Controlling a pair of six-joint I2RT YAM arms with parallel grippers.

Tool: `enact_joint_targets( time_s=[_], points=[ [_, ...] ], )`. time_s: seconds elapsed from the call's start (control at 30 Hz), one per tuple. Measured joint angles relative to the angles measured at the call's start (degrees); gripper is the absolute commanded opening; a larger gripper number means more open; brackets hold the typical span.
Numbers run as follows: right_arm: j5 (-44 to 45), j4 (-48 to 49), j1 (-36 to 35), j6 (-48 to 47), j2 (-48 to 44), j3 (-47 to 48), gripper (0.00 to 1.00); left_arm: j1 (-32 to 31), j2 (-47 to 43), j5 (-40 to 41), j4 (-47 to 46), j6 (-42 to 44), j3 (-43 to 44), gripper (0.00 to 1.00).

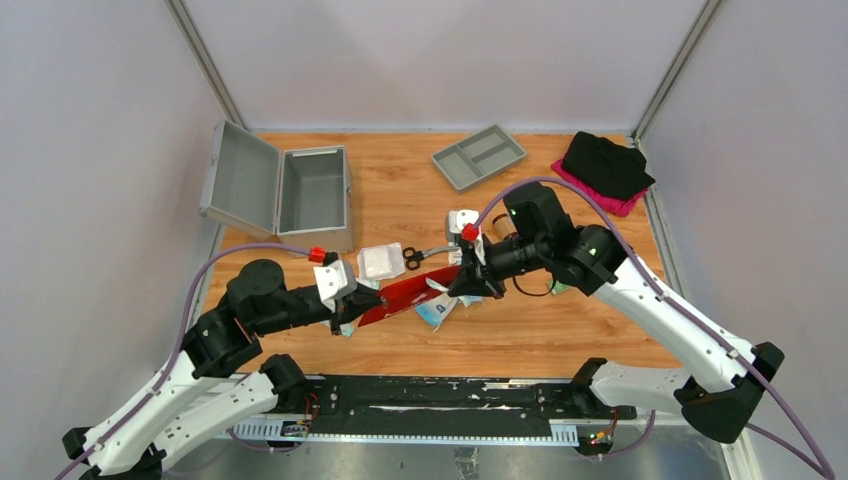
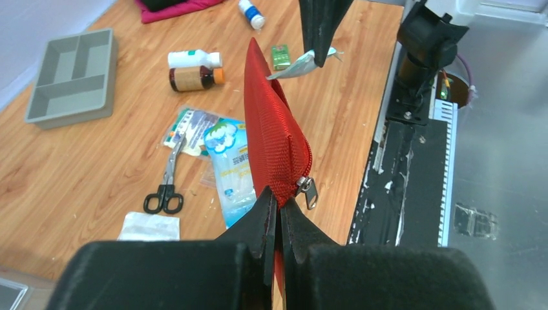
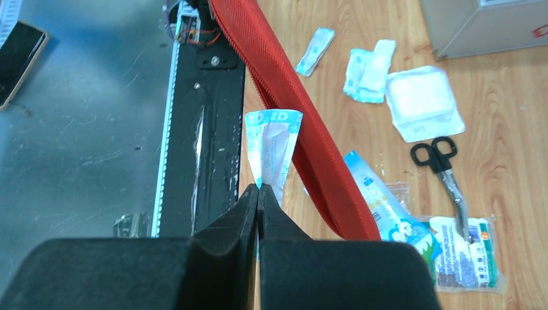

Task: Organize the medicine kit
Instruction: Place the medical item at the medicine pouch.

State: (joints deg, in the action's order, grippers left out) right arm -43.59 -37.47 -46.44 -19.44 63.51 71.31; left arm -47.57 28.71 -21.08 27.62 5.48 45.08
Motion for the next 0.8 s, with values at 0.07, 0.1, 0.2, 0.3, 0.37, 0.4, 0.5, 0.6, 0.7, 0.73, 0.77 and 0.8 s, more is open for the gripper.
enact_joint_targets(
  time_s=[0.07,0.1,0.2,0.3,0.37,0.4,0.5,0.6,0.7,0.73,0.77,0.8],
  points=[
    [-0.81,-2.25,0.0,-1.31,1.16,0.83,0.0,0.0,0.04,-1.05,0.17,0.44,0.13,0.0],
    [-1.18,-3.52,0.0,-1.84,1.75,1.25,0.0,0.0,0.04,-1.62,0.35,0.63,0.15,0.0],
    [-1.95,-6.03,0.0,-3.41,2.89,1.62,0.0,0.0,0.04,-2.4,0.72,1.03,0.15,0.0],
    [-2.08,-8.35,0.0,-4.7,3.96,2.47,0.0,0.0,0.07,-3.37,0.9,1.38,0.15,0.0],
    [-2.01,-9.77,0.0,-5.62,4.66,3.41,0.0,0.0,0.13,-4.28,0.92,1.51,0.15,0.0],
    [-1.97,-10.25,0.0,-5.99,4.94,3.8,0.0,0.0,0.24,-4.74,0.96,1.57,0.2,0.0],
    [-1.51,-12.79,0.0,-7.52,6.29,5.75,0.0,0.0,0.81,-6.49,1.16,1.75,0.37,0.0],
    [-1.01,-15.39,0.0,-9.09,7.93,7.63,0.0,0.0,1.46,-8.13,1.6,2.27,0.79,0.0],
    [-0.76,-17.73,0.0,-10.36,9.6,8.98,0.0,0.0,1.97,-9.2,1.99,2.82,1.11,0.0],
    [-0.72,-18.71,0.0,-10.78,10.25,9.31,0.0,0.0,2.19,-9.51,2.19,2.97,1.27,0.0],
    [-0.74,-19.41,0.0,-11.08,10.71,9.55,0.0,0.0,2.32,-9.68,2.32,3.1,1.36,0.0],
    [-0.74,-19.98,0.0,-11.45,11.1,9.62,0.0,0.0,2.4,-9.81,2.49,3.15,1.49,0.0]
  ],
)
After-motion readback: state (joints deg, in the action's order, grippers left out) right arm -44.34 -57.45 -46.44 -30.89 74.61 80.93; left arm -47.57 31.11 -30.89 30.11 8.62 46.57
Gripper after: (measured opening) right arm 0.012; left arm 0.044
